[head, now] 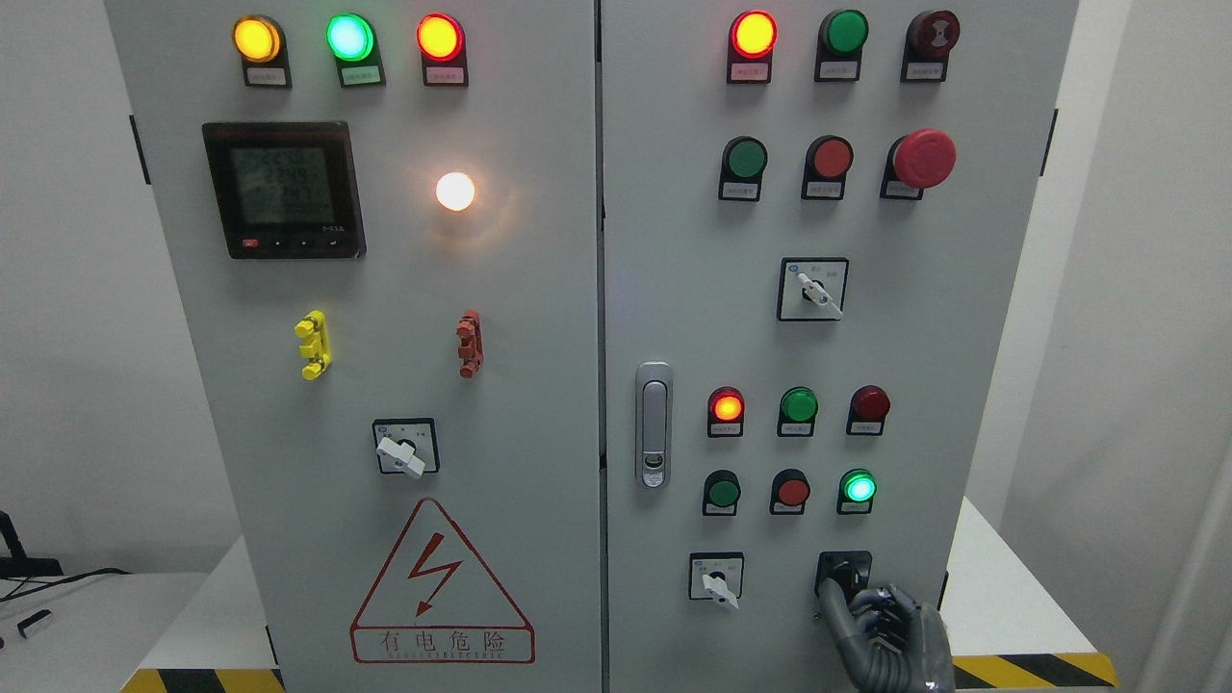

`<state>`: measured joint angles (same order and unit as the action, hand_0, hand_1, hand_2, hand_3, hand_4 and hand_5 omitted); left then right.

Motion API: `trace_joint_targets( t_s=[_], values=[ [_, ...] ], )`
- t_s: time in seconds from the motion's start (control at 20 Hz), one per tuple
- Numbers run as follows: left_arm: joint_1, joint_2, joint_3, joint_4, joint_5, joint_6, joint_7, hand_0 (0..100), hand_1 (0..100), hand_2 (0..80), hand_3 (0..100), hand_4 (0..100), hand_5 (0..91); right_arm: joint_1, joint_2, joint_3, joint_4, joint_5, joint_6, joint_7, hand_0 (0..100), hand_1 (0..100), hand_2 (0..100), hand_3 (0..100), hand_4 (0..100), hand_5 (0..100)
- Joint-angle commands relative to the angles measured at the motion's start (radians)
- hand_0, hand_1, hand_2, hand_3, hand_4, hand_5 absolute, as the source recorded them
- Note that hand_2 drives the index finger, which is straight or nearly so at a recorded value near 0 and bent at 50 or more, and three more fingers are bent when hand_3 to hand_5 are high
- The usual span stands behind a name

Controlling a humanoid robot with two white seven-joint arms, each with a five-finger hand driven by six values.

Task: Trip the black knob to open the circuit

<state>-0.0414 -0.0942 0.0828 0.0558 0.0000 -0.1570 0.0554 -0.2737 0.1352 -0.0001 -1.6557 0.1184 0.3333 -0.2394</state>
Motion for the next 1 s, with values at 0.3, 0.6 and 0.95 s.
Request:
trace_joint_targets(
  t_s=[0.3, 0.6, 0.95],
  values=[
    [0.000, -0.001, 0.000, 0.001, -0.031, 0.000, 0.000, 12, 39, 0.0, 0, 0, 0.0, -0.002, 0.000, 0.014, 0.000, -0.002, 0.000, 0.002, 30, 66, 65, 90, 90, 97],
    [0.000, 0.001, 0.000, -0.001, -0.031, 0.000, 0.000, 12, 39, 0.0, 0, 0, 0.0, -0.004, 0.000, 0.015, -0.001, 0.004, 0.010, 0.002, 30, 67, 64, 90, 90, 97],
    [0.000, 0.001, 0.000, -0.001, -0.031, 0.000, 0.000, 12, 39, 0.0, 0, 0, 0.0, -0.002, 0.000, 0.015, 0.001, 0.018, 0.007, 0.000, 31, 70, 62, 89, 89, 97]
  ],
)
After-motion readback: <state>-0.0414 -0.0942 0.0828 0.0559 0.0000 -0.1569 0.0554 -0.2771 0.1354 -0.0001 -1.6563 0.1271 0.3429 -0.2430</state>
